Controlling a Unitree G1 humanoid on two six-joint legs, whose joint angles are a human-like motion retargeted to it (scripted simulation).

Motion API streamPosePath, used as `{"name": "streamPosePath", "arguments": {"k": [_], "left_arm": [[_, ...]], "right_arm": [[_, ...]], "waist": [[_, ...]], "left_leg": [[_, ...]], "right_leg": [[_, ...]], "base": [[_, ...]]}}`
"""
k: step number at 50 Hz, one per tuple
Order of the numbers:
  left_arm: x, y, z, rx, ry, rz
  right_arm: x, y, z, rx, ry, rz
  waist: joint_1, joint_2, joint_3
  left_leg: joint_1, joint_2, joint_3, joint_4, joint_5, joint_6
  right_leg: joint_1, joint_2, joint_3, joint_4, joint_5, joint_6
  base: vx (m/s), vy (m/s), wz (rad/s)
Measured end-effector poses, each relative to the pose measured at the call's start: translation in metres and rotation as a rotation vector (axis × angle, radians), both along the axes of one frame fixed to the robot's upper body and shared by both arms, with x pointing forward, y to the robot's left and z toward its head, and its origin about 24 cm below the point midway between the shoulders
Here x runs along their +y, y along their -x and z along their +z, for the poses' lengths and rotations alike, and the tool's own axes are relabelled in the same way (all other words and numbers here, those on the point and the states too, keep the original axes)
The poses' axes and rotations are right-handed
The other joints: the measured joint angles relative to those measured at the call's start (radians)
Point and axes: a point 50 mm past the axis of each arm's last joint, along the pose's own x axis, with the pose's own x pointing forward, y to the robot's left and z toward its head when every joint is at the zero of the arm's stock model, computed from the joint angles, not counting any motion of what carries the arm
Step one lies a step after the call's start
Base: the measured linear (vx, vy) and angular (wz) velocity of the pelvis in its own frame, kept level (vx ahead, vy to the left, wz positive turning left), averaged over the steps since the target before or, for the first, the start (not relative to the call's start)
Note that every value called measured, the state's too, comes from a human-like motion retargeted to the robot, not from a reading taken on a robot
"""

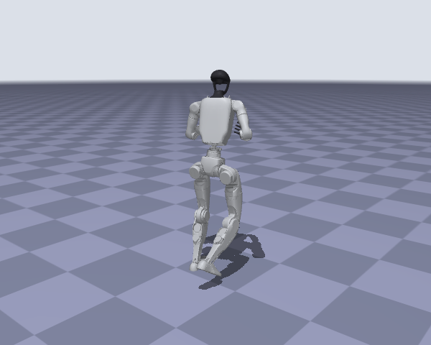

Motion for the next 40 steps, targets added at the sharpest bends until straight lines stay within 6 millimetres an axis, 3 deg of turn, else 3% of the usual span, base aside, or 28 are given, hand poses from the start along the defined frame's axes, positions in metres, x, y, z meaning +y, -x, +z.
{"name": "streamPosePath", "arguments": {"k": [2, 5, 8, 10, 13, 15, 18, 20, 23, 25, 27, 30, 32, 33, 35, 37, 38, 40], "left_arm": [[0.001, 0.008, 0.016, -0.075, 0.039, -0.012], [0.007, 0.014, 0.024, -0.105, 0.073, -0.004], [0.016, 0.013, 0.013, -0.057, 0.046, 0.033], [0.025, 0.012, -0.003, 0.010, -0.002, 0.075], [0.035, 0.007, -0.044, 0.175, -0.099, 0.134], [0.045, 0.003, -0.084, 0.373, -0.093, 0.187], [0.070, 0.018, -0.147, 0.683, -0.026, 0.268], [0.087, 0.044, -0.165, 0.790, 0.012, 0.278], [0.110, 0.077, -0.162, 0.865, 0.028, 0.296], [0.123, 0.090, -0.158, 0.898, 0.036, 0.330], [0.134, 0.099, -0.153, 0.906, 0.019, 0.356], [0.136, 0.105, -0.146, 0.877, -0.030, 0.345], [0.128, 0.091, -0.142, 0.823, -0.064, 0.311], [0.121, 0.077, -0.140, 0.787, -0.082, 0.290], [0.101, 0.041, -0.134, 0.684, -0.092, 0.252], [0.076, 0.003, -0.106, 0.508, -0.080, 0.244], [0.064, -0.010, -0.084, 0.407, -0.073, 0.222], [0.040, -0.021, -0.031, 0.174, -0.059, 0.135]], "right_arm": [[-0.011, 0.009, 0.006, 0.000, 0.047, 0.050], [-0.023, 0.011, 0.004, 0.035, 0.142, 0.076], [-0.031, 0.007, -0.006, 0.064, 0.229, -0.006], [-0.034, 0.002, -0.010, 0.044, 0.324, -0.084], [-0.029, -0.014, -0.015, 0.001, 0.431, -0.132], [-0.021, -0.034, -0.014, -0.019, 0.439, -0.153], [-0.008, -0.061, 0.010, -0.137, 0.429, -0.175], [0.001, -0.062, 0.034, -0.229, 0.333, -0.161], [0.013, -0.044, 0.058, -0.297, 0.093, -0.134], [0.021, -0.032, 0.069, -0.331, -0.001, -0.080], [0.026, -0.021, 0.076, -0.354, -0.049, 0.024], [0.030, -0.006, 0.072, -0.346, -0.056, 0.177], [0.030, -0.003, 0.060, -0.290, -0.036, 0.201], [0.030, -0.004, 0.050, -0.242, -0.025, 0.186], [0.028, -0.013, 0.017, -0.109, 0.051, 0.092], [0.023, -0.019, -0.021, 0.049, 0.135, -0.033], [0.016, -0.016, -0.036, 0.112, 0.164, -0.081], [0.001, -0.005, -0.043, 0.135, 0.209, -0.112]], "waist": [[-0.148, 0.051, -0.062], [-0.360, 0.104, -0.107], [-0.475, 0.073, -0.077], [-0.487, 0.036, -0.016], [-0.462, -0.005, 0.053], [-0.426, 0.032, 0.083], [-0.345, 0.075, 0.073], [-0.259, 0.052, 0.029], [-0.083, -0.061, -0.048], [0.028, -0.103, -0.068], [0.094, -0.069, -0.068], [0.092, 0.024, -0.045], [0.054, 0.087, -0.003], [0.031, 0.108, 0.026], [-0.015, 0.098, 0.091], [-0.060, 0.059, 0.135], [-0.089, 0.049, 0.145], [-0.162, 0.046, 0.134]], "left_leg": [[0.071, 0.043, -0.018, -0.105, 0.072, -0.037], [0.190, 0.061, -0.060, -0.238, 0.228, -0.047], [0.379, 0.036, -0.111, -0.331, 0.371, -0.049], [0.493, 0.019, -0.138, -0.287, 0.415, -0.020], [0.385, -0.007, -0.068, 0.226, 0.330, 0.064], [0.215, 0.065, -0.001, 0.608, 0.204, 0.119], [-0.034, 0.125, 0.009, 0.879, 0.058, 0.182], [-0.156, 0.113, 0.017, 0.855, 0.021, 0.187], [-0.211, 0.055, 0.095, 0.484, 0.069, 0.175], [-0.148, 0.043, 0.155, 0.087, 0.154, 0.114], [-0.062, 0.081, 0.209, -0.252, 0.216, -0.004], [-0.002, 0.142, 0.244, -0.433, 0.223, -0.156], [0.037, 0.184, 0.207, -0.396, 0.280, -0.181], [0.058, 0.197, 0.181, -0.348, 0.287, -0.160], [0.063, 0.179, 0.137, -0.179, 0.180, -0.064], [0.032, 0.144, 0.119, 0.017, 0.041, 0.006], [0.029, 0.135, 0.118, 0.078, 0.001, 0.011], [0.043, 0.120, 0.121, 0.121, -0.034, -0.003]], "right_leg": [[-0.109, 0.053, 0.001, -0.180, 0.031, 0.010], [-0.154, 0.063, -0.076, -0.631, 0.165, 0.067], [-0.134, 0.035, -0.151, -0.905, 0.173, 0.166], [-0.095, 0.027, -0.155, -0.934, 0.149, 0.185], [-0.042, -0.001, -0.089, -0.829, 0.184, 0.101], [-0.072, 0.035, -0.042, -0.673, 0.082, 0.024], [-0.118, 0.086, -0.004, -0.506, -0.066, 0.009], [-0.095, 0.093, 0.029, -0.520, -0.069, 0.035], [-0.026, 0.049, 0.112, -0.633, 0.052, 0.106], [0.047, 0.043, 0.174, -0.717, 0.174, 0.153], [0.166, 0.086, 0.222, -0.798, 0.282, 0.161], [0.361, 0.141, 0.266, -0.845, 0.344, 0.099], [0.414, 0.176, 0.242, -0.708, 0.282, 0.037], [0.409, 0.182, 0.208, -0.590, 0.230, 0.011], [0.338, 0.138, 0.137, -0.305, 0.105, -0.027], [0.218, 0.081, 0.126, -0.068, -0.008, -0.057], [0.163, 0.070, 0.132, -0.001, -0.047, -0.069], [0.052, 0.070, 0.144, 0.037, -0.099, -0.084]], "base": [[1.18, -0.20, 0.45], [1.22, -0.30, 0.56], [1.31, -0.41, 0.07], [1.27, -0.39, -0.72], [1.13, -0.28, -1.05], [1.03, -0.19, -1.08], [1.07, -0.15, -0.97], [1.14, -0.15, -1.07], [1.19, -0.04, -1.37], [1.21, 0.11, -1.64], [1.23, 0.23, -1.36], [1.19, 0.29, -0.35], [1.09, 0.27, 0.41], [0.99, 0.24, 0.68], [0.91, 0.20, 0.76], [0.84, 0.16, 0.55], [0.85, 0.15, 0.39], [0.86, 0.16, 0.30]]}}
